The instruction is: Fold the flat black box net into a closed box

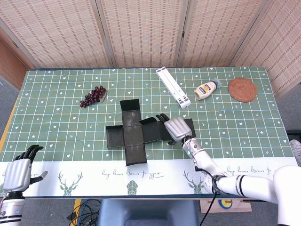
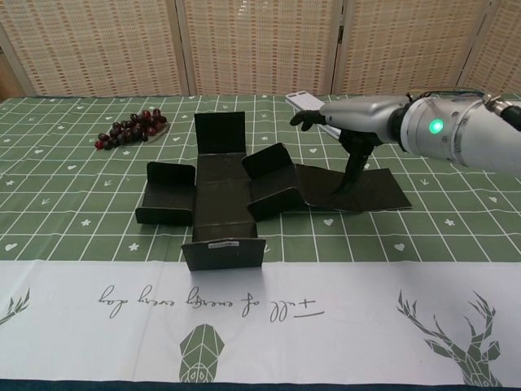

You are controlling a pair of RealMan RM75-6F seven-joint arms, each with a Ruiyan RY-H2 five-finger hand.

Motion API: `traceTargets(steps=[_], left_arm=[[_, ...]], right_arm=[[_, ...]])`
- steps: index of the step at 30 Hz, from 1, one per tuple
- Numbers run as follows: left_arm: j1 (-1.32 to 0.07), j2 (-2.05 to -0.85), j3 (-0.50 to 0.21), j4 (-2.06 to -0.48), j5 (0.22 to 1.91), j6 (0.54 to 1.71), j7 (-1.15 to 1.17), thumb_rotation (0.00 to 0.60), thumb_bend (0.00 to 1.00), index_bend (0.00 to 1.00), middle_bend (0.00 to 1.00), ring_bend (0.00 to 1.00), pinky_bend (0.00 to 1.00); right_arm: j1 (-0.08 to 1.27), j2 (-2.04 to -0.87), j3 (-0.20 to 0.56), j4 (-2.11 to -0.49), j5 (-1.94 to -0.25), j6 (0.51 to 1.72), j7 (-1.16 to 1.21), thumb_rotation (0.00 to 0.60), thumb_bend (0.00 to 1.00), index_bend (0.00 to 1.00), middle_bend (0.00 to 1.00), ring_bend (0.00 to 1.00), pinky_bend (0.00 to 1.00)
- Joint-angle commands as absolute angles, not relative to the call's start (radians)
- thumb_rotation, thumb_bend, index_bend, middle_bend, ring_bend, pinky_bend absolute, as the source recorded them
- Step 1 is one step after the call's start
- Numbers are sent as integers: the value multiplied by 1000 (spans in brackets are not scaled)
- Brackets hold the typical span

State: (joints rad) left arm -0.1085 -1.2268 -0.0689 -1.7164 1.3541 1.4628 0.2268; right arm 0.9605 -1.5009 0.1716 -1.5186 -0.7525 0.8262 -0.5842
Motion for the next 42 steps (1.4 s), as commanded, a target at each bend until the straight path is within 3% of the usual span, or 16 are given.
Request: traceTargets(steps=[1,26,34,38,42], left_arm=[[-109,-1227,-68,-1718,1356,1462,229,600,76,225,206,293,371],[-108,-1231,-68,-1703,1348,1448,218,600,75,225,203,293,363],[-105,-1227,-73,-1700,1344,1452,213,600,76,225,203,293,360],[-111,-1233,-75,-1694,1348,1445,208,600,75,234,203,293,360],[-155,-1256,-89,-1649,1385,1413,200,600,76,258,203,296,360]], right_arm=[[1001,-1483,135,-1510,-642,789,-656,600,132,0,40,751,919],[1137,-1655,84,-1258,-356,738,-743,600,139,0,55,740,919],[1169,-1671,94,-1215,-337,687,-730,600,302,20,168,745,919],[1167,-1667,104,-1220,-368,691,-700,600,406,160,253,765,919],[1148,-1651,118,-1244,-417,702,-648,600,420,222,293,776,920]])
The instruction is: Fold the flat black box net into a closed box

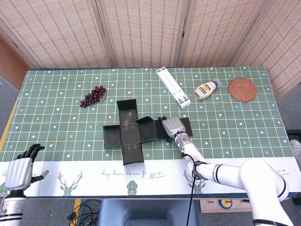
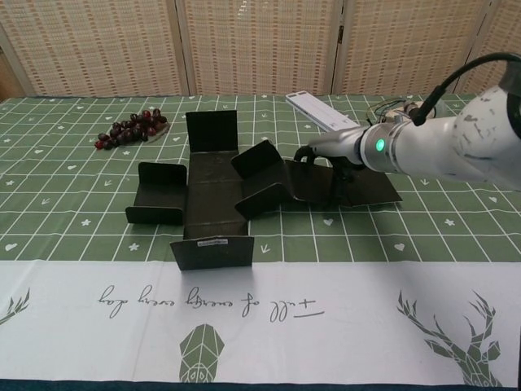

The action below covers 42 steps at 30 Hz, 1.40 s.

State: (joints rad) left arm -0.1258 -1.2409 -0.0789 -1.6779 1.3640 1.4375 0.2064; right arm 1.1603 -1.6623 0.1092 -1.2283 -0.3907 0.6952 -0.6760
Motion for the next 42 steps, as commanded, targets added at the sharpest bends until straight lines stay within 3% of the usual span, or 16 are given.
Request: traceTargets(steps=[1,5,8,10,13,28,42], left_arm=[[-170,-1263,-95,-1635,1393,1399,195,600,76,264,203,303,360],[-263,-1302,-120,-1546,1431,1304,153,600,125,279,203,359,439],[-330,-1352,-137,-1463,1453,1247,138,600,160,293,231,443,583],[-379,-1408,-151,-1379,1478,1227,129,600,162,315,272,566,736],[-440,-1475,-156,-1280,1503,1189,116,600,164,316,294,664,870],[-597,-1718,-161,-981,1510,1121,185,600,94,46,147,632,885],[-638,-1816,-155,-883,1459,1082,244,600,94,14,114,619,879]], right_arm=[[1143,-1648,119,-1250,-428,703,-638,600,420,226,296,777,920],[1121,-1642,121,-1269,-484,721,-597,600,420,227,302,778,920],[1109,-1642,119,-1276,-519,730,-577,600,420,227,306,781,920],[1102,-1644,117,-1279,-543,739,-567,600,420,227,309,782,920],[1092,-1647,114,-1284,-574,752,-557,600,420,227,311,782,920],[1040,-1666,105,-1282,-719,794,-501,600,350,227,325,793,920],[1012,-1671,114,-1274,-777,785,-473,600,350,227,325,794,920]])
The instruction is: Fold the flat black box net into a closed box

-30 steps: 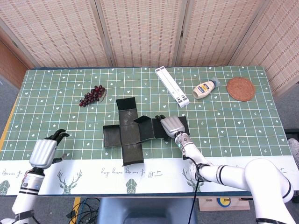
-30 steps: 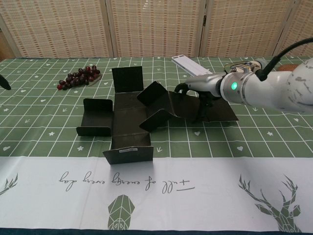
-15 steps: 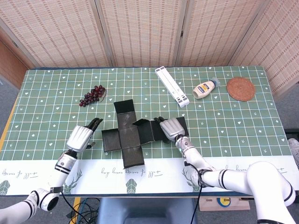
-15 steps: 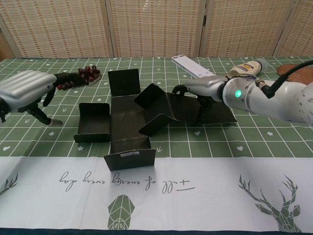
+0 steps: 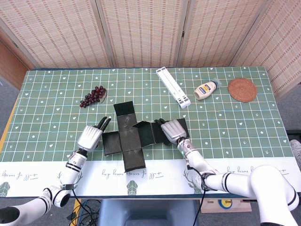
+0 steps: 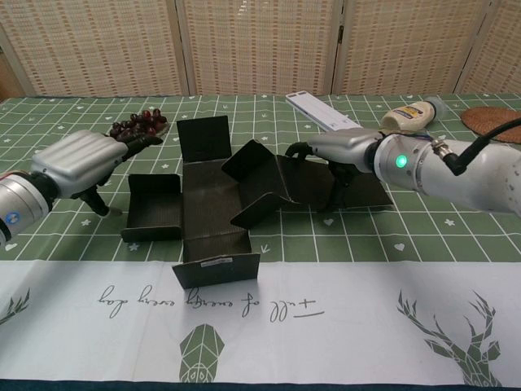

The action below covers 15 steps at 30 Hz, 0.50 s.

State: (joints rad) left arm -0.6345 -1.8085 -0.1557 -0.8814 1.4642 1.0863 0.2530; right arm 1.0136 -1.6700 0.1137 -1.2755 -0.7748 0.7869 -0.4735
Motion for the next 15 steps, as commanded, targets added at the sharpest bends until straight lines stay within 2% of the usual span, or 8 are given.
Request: traceTargets(steps=[1,15], left_arm=[[-640,-1820,-155,-884,1456,1081,238,600,94,14,114,619,879],[-655,-1867,-174,-958,1445,1122,42,600,94,6,90,610,879]], right_arm=[[1011,-1671,115,-1274,-780,785,-473,600,350,227,325,794,920],[994,-1672,127,-1266,-834,781,-451,600,349,227,325,796,920]])
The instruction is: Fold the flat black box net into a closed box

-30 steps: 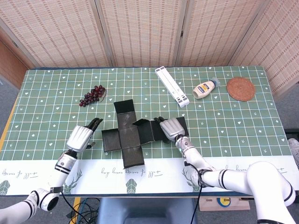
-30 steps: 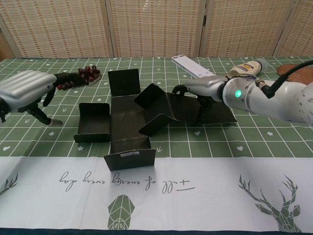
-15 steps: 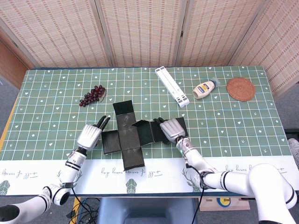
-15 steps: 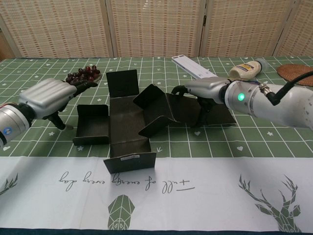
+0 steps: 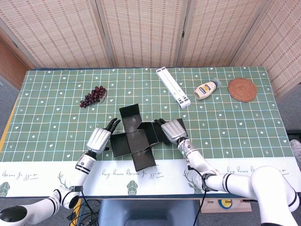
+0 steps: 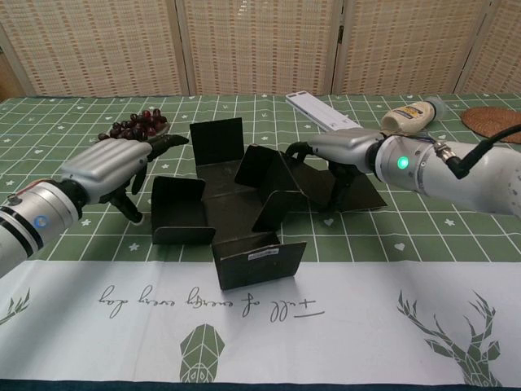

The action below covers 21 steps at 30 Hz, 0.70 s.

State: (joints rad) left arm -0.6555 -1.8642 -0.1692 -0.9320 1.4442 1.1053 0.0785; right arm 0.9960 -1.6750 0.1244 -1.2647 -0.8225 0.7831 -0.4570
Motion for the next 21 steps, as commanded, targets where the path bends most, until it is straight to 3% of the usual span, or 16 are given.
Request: traceTargets(steps=[1,13,21], left_arm=[[-655,-1865,-175,-966,1445,1127,33,600,94,6,89,587,879],[-653,-1815,-178,-1105,1440,1114,-196,600,94,1,70,555,879],[-679,-1802,-175,-1137,1411,1012,-375,600,94,0,50,549,879]], right_arm=[[993,-1670,127,-1268,-840,780,-448,600,350,227,325,796,920],[1002,-1615,114,-1306,-990,749,-422,600,350,227,325,796,920],[1026,-1562,102,-1341,-1091,714,-418,600,350,227,325,797,920]])
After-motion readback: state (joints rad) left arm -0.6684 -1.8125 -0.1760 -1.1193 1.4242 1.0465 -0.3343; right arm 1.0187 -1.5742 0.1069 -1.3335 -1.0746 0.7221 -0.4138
